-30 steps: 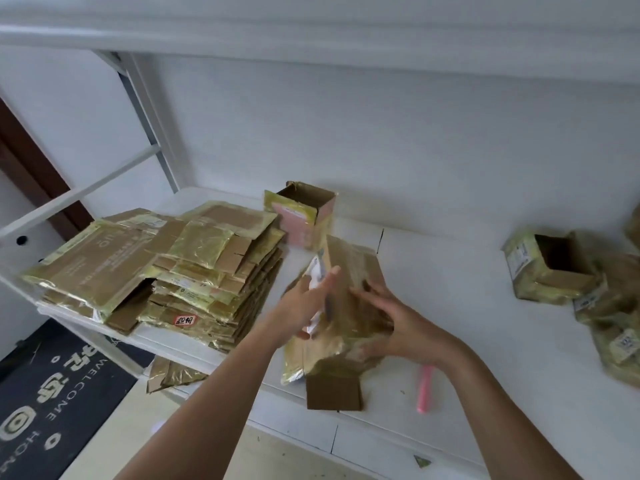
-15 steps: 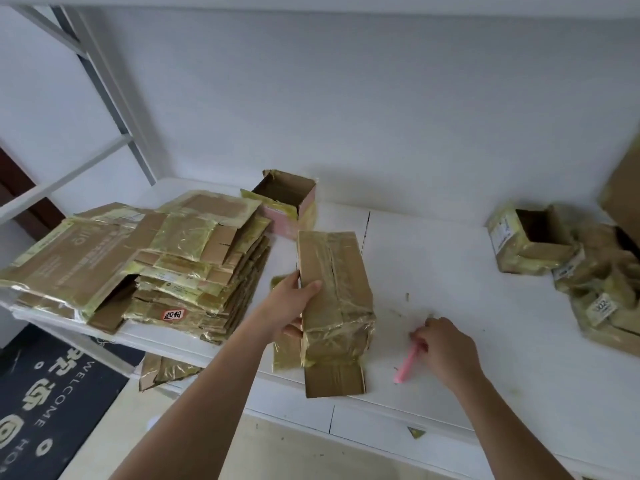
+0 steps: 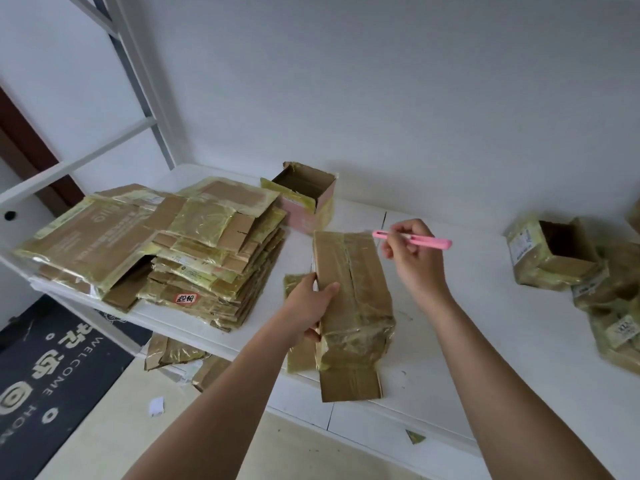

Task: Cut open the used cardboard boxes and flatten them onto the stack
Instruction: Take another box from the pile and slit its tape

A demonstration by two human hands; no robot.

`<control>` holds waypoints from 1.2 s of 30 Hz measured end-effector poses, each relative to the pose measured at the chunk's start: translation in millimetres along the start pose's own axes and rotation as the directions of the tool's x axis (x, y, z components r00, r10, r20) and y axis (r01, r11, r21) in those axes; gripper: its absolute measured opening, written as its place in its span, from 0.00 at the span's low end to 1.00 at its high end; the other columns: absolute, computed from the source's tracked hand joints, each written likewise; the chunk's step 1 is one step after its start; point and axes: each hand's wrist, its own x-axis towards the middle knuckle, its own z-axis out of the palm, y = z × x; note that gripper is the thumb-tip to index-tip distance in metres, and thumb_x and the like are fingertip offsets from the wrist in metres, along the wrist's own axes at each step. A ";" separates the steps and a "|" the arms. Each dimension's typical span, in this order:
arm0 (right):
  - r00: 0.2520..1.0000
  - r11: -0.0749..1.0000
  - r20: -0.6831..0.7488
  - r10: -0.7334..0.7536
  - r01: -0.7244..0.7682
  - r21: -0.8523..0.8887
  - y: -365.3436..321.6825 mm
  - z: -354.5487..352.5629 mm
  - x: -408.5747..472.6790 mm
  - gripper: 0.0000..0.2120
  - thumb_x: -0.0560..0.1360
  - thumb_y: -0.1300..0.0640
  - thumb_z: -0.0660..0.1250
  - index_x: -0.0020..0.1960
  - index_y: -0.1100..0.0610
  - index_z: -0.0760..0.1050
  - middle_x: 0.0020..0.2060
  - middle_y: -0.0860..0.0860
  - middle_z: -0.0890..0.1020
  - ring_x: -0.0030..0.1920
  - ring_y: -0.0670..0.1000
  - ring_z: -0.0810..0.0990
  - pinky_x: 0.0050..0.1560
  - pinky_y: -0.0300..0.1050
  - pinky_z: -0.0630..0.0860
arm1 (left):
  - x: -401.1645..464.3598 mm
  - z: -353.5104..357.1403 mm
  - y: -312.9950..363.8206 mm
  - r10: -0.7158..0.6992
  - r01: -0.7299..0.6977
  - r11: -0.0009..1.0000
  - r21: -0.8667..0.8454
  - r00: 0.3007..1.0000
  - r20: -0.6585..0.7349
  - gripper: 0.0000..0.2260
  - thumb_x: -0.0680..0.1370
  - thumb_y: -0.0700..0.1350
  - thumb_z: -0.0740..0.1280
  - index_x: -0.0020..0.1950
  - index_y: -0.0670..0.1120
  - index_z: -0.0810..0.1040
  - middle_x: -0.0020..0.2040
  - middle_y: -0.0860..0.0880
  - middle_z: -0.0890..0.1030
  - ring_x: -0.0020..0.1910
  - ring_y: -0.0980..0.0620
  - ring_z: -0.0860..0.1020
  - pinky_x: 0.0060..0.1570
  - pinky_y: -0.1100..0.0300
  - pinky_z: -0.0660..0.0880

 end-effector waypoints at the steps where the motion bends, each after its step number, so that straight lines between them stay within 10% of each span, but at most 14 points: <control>1: 0.999 0.999 0.033 0.025 -0.026 0.031 -2.7 13.6 3.4 0.07 0.80 0.62 0.64 0.46 0.52 0.74 0.37 0.51 0.82 0.37 0.48 0.82 0.41 0.43 0.80 | 0.6 -1.1 -1.1 -0.008 0.008 1.000 -0.005 1.000 -0.003 0.24 0.81 0.55 0.62 0.75 0.53 0.62 0.58 0.47 0.78 0.50 0.43 0.81 0.45 0.42 0.82; 5: 0.997 0.997 0.003 0.081 -0.081 -0.014 10.6 47.0 7.0 0.04 0.80 0.61 0.64 0.48 0.55 0.76 0.42 0.54 0.82 0.44 0.57 0.83 0.42 0.47 0.79 | 2.0 -7.4 -4.3 -0.041 0.041 0.998 -0.053 0.999 0.001 0.24 0.80 0.56 0.65 0.74 0.54 0.64 0.56 0.49 0.78 0.47 0.43 0.83 0.41 0.44 0.83; 10: 0.999 0.987 -0.034 0.007 -0.012 -0.160 30.9 50.0 6.3 0.03 0.79 0.62 0.66 0.49 0.62 0.76 0.44 0.51 0.82 0.42 0.39 0.81 0.35 0.31 0.76 | 7.6 -8.5 -6.4 -0.047 0.047 0.996 -0.070 0.999 0.004 0.28 0.78 0.58 0.66 0.76 0.55 0.63 0.61 0.47 0.78 0.48 0.42 0.83 0.42 0.42 0.82; 15: 0.996 0.965 0.011 -0.090 0.090 -0.247 31.8 51.8 5.6 0.03 0.78 0.64 0.67 0.47 0.64 0.76 0.43 0.56 0.83 0.39 0.53 0.82 0.32 0.46 0.77 | 11.5 -8.1 -7.5 -0.053 0.054 0.997 -0.061 0.999 0.008 0.29 0.77 0.59 0.67 0.76 0.57 0.63 0.62 0.47 0.78 0.48 0.44 0.83 0.39 0.44 0.83; 23: 0.969 0.904 0.093 -0.229 0.248 -0.348 30.6 51.7 4.1 0.05 0.77 0.66 0.67 0.43 0.66 0.74 0.35 0.58 0.80 0.32 0.53 0.79 0.28 0.41 0.72 | 9.8 -8.7 -7.5 -0.050 0.050 0.997 -0.066 0.999 0.001 0.30 0.77 0.59 0.67 0.76 0.56 0.62 0.59 0.48 0.78 0.46 0.45 0.83 0.38 0.46 0.83; 36: 0.977 0.952 0.207 -0.052 0.111 -0.287 12.1 26.4 -64.2 0.10 0.75 0.70 0.66 0.35 0.66 0.71 0.29 0.60 0.75 0.29 0.58 0.73 0.27 0.46 0.65 | 5.0 -2.0 -5.9 0.012 -0.011 1.000 0.017 0.997 -0.077 0.25 0.79 0.58 0.64 0.73 0.52 0.67 0.51 0.46 0.81 0.40 0.43 0.84 0.37 0.45 0.83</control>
